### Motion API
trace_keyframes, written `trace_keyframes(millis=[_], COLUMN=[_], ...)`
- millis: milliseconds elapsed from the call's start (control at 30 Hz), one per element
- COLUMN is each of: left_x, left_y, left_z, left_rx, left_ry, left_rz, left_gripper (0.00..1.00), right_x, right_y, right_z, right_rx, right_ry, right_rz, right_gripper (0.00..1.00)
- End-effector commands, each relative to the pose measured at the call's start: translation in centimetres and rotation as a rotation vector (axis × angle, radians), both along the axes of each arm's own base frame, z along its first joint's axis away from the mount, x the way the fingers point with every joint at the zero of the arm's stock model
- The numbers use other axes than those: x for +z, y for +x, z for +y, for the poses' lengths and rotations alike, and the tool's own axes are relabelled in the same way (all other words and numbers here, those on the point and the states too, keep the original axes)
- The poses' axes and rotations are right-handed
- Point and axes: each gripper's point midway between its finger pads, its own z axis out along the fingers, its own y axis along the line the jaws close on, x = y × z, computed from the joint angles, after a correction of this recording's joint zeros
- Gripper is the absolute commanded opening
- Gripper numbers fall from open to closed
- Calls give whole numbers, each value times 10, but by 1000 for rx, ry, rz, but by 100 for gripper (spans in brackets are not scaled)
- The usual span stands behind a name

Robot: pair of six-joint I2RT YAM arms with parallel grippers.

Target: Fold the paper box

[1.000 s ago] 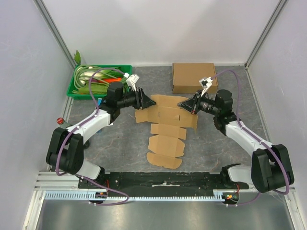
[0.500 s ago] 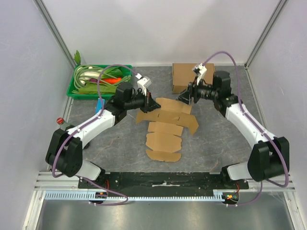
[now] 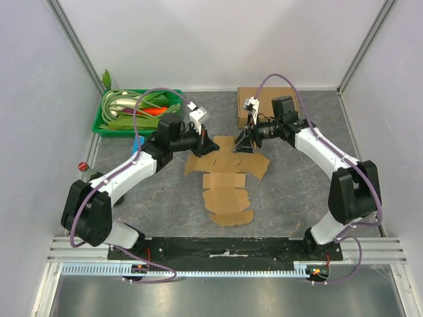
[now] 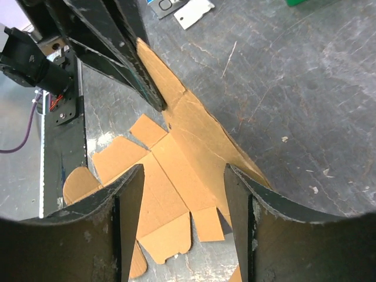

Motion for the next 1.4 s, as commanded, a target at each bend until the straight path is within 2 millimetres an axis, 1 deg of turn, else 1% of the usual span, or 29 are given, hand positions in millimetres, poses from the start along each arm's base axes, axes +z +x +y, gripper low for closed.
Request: trace_keyframes(millis=[0,67,100,133,200,267,333,367,400,433,467,500,533,567,667,733,867,967,1000,1033,1067,1100,1133,1167,1200,1233,1267,1300,1367], left_x=[34,35,35,34,27,23,22,23,23,22,24,25,26,28,33,37,44,49,48,48,49,46,47,45,46,49,46,51,50], left_y=[-1,-3,-3,-2,-2,-5,-9,-10,-12,-12,-12,-13,-14,-14,-16,-18,-17,-8,7,13,19,25,28,27,26,25,22,23,14], left_z=[-5,-6,-6,-5,-3,-2,-4,-4,-5,-5,-5,-7,-8,-8,-11,-11,-11,-11,-5,-4,-2,1,1,-2,-5,-8,-12,-15,-21], left_rx=[-65,-78,-81,-77,-81,-92,-123,-132,-146,-151,-157,-171,-178,-185,-205,-221,-219,-170,-75,-22,29,80,96,94,81,72,63,55,20], left_ry=[-46,-47,-43,-35,-8,1,3,3,3,4,1,-3,-7,-11,-26,-37,-41,-42,-16,-4,-7,4,-3,-17,-34,-52,-74,-101,-142], left_rz=[-138,-148,-158,-157,-148,-141,-152,-154,-160,-162,-168,-172,-172,-177,-192,-210,-253,-256,-263,-260,-233,-213,-200,-165,-154,-144,-98,-104,-67], left_gripper=[2,2,2,2,2,2,2,2,2,2,2,2,2,2,2,2,2,2,3,3,3,13,21,33,36,38,42,43,44], right_x=[6,-2,-4,0,12,36,49,54,52,43,41,32,27,27,21,18,12,5,4,-5,-4,2,-3,-1,6,4,4,3,3], right_y=[-2,0,4,10,23,33,39,37,35,30,19,19,16,9,-2,-4,-6,-7,-6,-2,5,3,6,5,5,4,6,5,4], right_z=[14,13,10,5,-1,-11,-20,-22,-22,-17,-12,-9,-7,-2,8,13,14,17,19,17,21,21,20,22,20,18,18,18,18], right_rx=[90,64,37,-2,-88,-151,-172,-141,-90,-29,33,68,89,127,210,245,270,265,244,205,172,128,98,56,35,30,16,7,2], right_ry=[42,10,-7,-30,-51,-67,-65,-48,-60,-58,-44,-54,-54,-35,8,21,31,18,10,-27,-33,-23,-30,-22,-19,-20,-26,-23,-23], right_rz=[-5,-16,-26,-62,-99,-186,-239,-241,-273,-251,-212,-217,-206,-187,-163,-171,-151,-105,-87,-70,-88,-49,-74,-37,-66,-71,-75,-54,-44], right_gripper=[62,62,65,69,72,75,80,81,81,81,81,80,80,79,76,73,70,52,43,35,27,21,16,9,3,1,0,0,0])
